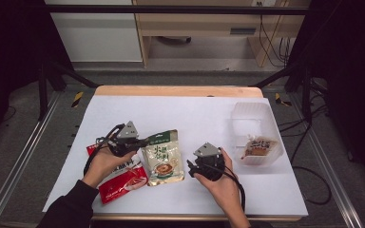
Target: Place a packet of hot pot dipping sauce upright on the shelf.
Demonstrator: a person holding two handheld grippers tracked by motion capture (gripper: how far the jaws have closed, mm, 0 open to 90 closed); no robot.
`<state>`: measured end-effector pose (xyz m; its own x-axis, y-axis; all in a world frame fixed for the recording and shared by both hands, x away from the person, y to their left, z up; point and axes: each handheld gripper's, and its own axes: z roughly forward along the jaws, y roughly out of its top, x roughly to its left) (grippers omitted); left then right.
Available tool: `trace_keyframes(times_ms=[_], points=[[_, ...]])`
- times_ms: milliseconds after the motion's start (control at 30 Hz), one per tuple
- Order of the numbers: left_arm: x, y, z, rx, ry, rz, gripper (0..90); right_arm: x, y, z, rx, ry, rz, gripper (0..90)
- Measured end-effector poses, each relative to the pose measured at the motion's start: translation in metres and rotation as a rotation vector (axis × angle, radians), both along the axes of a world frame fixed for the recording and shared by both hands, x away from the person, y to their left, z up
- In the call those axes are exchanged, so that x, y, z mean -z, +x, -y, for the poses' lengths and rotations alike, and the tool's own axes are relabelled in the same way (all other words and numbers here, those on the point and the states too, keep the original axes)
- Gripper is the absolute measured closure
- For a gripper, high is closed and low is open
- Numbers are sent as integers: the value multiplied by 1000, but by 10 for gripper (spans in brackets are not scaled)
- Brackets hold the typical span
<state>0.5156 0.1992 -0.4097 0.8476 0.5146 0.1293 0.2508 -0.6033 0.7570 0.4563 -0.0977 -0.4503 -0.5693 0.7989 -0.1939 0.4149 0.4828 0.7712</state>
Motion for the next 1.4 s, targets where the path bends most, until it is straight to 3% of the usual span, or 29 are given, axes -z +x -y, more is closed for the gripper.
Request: trace_keyframes(times_ms=[433,700,1000,1400], points=[[-27,-16,10,68,-4,74,900,-1,-3,-3,-20,-21,11,196],[-36,-23,14,103,-14,92,900,-4,-4,-2,-36,-10,7,159],[-45,-32,21,139,-16,117,900,-16,-9,2,-94,-8,0,124],[-49,-37,23,163,-20,125,900,-43,-7,-7,-198,-128,-76,137]])
